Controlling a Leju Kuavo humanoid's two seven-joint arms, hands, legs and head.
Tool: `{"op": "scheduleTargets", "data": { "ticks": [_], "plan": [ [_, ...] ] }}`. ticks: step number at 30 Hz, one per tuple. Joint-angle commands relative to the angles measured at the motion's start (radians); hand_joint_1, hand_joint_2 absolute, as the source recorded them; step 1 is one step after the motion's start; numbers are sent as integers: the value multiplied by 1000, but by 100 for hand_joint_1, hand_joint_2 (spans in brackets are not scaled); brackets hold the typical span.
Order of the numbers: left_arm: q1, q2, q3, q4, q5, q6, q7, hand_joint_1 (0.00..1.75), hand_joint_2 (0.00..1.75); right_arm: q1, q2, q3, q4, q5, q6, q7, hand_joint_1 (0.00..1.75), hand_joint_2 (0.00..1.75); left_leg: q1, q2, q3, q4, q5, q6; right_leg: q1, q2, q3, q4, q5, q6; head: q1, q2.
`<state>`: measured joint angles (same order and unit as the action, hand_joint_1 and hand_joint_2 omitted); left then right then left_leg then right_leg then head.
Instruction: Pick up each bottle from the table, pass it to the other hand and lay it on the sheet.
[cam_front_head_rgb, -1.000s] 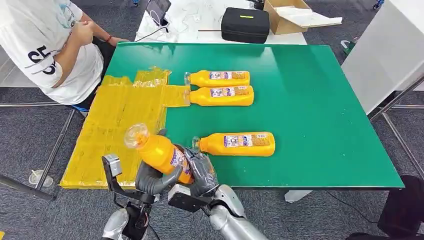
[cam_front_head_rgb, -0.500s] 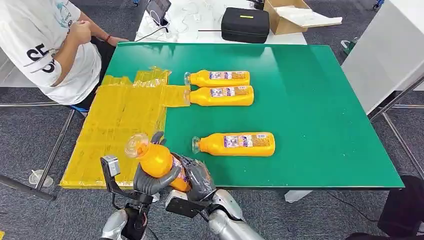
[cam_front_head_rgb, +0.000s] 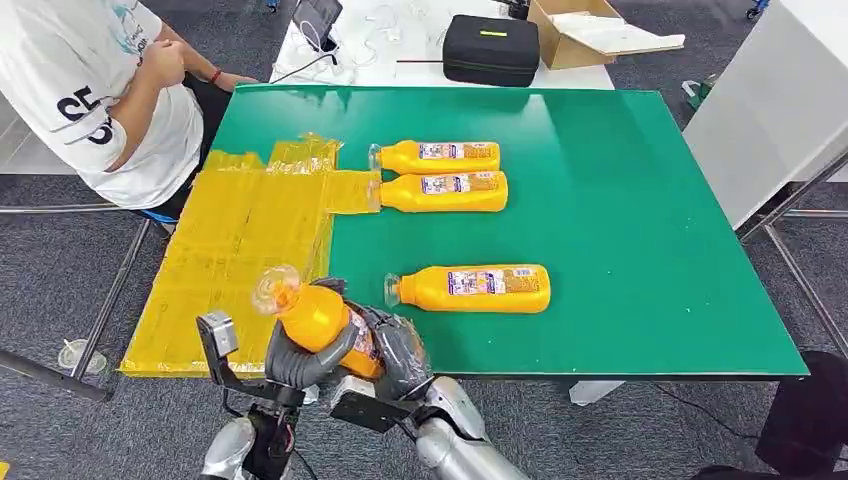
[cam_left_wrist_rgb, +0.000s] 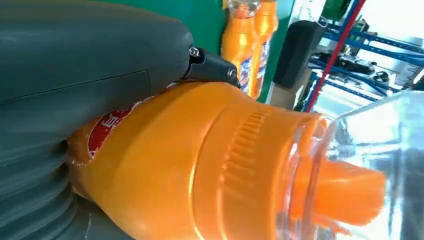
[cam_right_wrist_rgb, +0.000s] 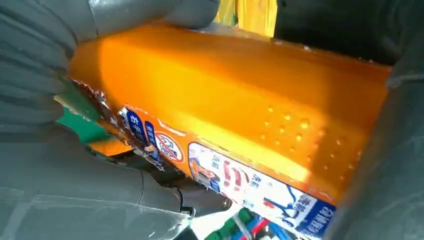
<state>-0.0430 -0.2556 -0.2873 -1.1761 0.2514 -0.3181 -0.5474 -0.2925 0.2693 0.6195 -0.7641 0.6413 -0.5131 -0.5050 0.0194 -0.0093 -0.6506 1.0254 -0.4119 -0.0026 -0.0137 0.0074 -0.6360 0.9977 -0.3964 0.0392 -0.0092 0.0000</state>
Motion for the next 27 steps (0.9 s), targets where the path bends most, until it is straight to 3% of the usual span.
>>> {"op": "scheduleTargets", "data": {
  "ticks": [1,4,5,6,7,12,13,18,19,23,27],
  "plan": [
    [-48,5,-12,-69,2,5,-3,175,175,-59,-2,-52,-22,-11,-31,26,145,175,0,1,7,0,-3,2,1,-1,8,0,-3,-2,0,0],
    [-68,15,6,-108,0,16,-6,175,175,-60,-7,-72,-37,-35,-12,21,155,175,0,-1,3,1,-1,1,0,-2,3,1,-1,-1,0,0],
    [-71,17,14,-117,1,19,-6,175,175,-61,-5,-78,-36,-38,-20,14,140,175,0,0,3,1,-1,1,0,-2,3,1,-1,-1,1,0],
    [-75,17,21,-123,2,22,-6,175,175,-59,3,-94,-37,-52,-30,7,37,175,0,-1,1,0,0,1,0,-2,2,0,-1,-1,0,0],
    [-77,16,28,-125,4,28,-6,175,175,-62,6,-97,-35,-55,-31,9,0,175,0,-1,1,0,0,1,0,-1,1,0,0,-1,0,0],
    [-82,15,35,-126,5,33,-7,175,175,-66,8,-102,-36,-56,-40,10,0,175,0,0,4,0,-1,1,1,-1,5,-1,-1,-1,0,0],
    [-81,13,37,-122,4,38,-9,175,175,-65,10,-108,-38,-61,-45,11,0,0,0,0,2,0,0,1,0,-1,2,0,0,-1,0,0],
    [-120,14,85,-119,-46,148,-40,175,175,-53,6,-137,-86,-99,-56,4,0,0,0,0,8,0,-2,2,1,-2,8,-1,-2,-2,0,0],
    [-120,14,85,-119,-46,148,-40,175,175,-53,6,-137,-86,-99,-56,4,0,0,0,0,2,0,0,1,0,-1,3,0,-1,-1,0,0],
    [-194,21,159,-53,-231,410,-116,175,175,-3,-1,-168,-243,-177,-77,-32,0,0,0,-2,1,0,0,0,0,-2,2,0,0,-1,0,0],
    [-317,83,203,99,-486,695,-151,175,175,43,-22,-153,-434,-251,-75,-82,0,0,0,-2,4,-1,0,1,1,-4,5,0,-1,-2,1,0]
  ]
}}
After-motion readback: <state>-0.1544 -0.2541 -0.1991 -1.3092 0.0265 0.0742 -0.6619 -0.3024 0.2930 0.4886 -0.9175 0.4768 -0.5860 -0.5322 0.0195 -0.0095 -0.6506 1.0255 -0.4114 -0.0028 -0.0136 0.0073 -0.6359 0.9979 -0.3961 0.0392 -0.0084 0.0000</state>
